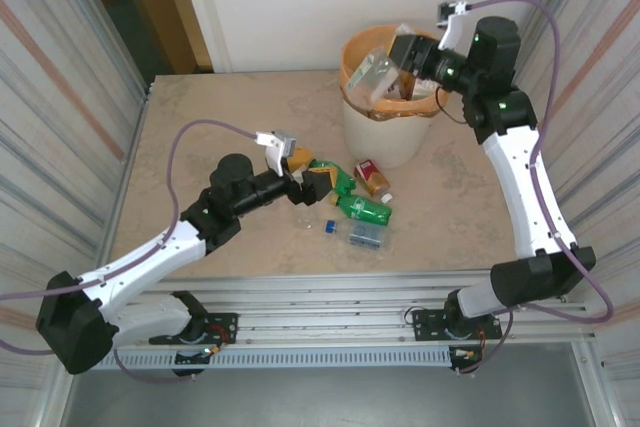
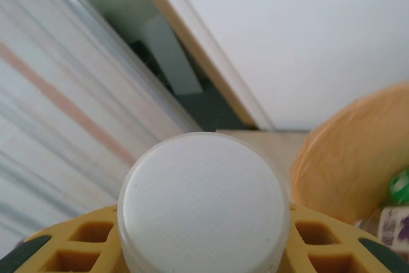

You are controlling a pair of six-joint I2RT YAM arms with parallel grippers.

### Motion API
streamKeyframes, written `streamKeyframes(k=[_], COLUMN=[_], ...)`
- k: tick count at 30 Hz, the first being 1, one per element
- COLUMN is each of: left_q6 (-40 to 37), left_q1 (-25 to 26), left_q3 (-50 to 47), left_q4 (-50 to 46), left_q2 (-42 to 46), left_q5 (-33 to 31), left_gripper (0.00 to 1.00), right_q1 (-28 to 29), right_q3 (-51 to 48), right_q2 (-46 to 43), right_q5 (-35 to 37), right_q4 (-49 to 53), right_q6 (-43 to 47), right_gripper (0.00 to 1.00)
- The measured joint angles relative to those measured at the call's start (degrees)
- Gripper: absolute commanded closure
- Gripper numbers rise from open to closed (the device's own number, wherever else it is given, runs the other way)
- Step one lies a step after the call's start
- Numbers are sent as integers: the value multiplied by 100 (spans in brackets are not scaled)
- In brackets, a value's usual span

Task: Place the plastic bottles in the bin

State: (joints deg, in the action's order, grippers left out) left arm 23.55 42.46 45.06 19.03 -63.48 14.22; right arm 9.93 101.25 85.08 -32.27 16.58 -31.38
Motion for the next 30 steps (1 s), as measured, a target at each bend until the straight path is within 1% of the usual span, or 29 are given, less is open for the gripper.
streamKeyframes(k=[7,16,20,25,30], left_q6=[26,116,184,245,348], left_q1=[0,-2,-2,-4,-9], left_q3=[-297,-459,-459,-459,-498], left_q4=[-87,-74,-74,-74,-72], left_q2=[136,328,326,278,254], left_q5=[-474,-892,-990,-1051,-1117], left_gripper=[1,1,1,1,1], right_q1=[-358,-472,-452,-348,-188], right_q3=[837,1655,1801,1803,1812], right_q2=[962,2109,2420,2656,2872], right_q5=[433,1180,1486,1932,2164], right_q4=[-240,-240,-223,-199,-203], right_q6=[-125,-120,-118,-96,-74], right_gripper=[88,86,85,81,80])
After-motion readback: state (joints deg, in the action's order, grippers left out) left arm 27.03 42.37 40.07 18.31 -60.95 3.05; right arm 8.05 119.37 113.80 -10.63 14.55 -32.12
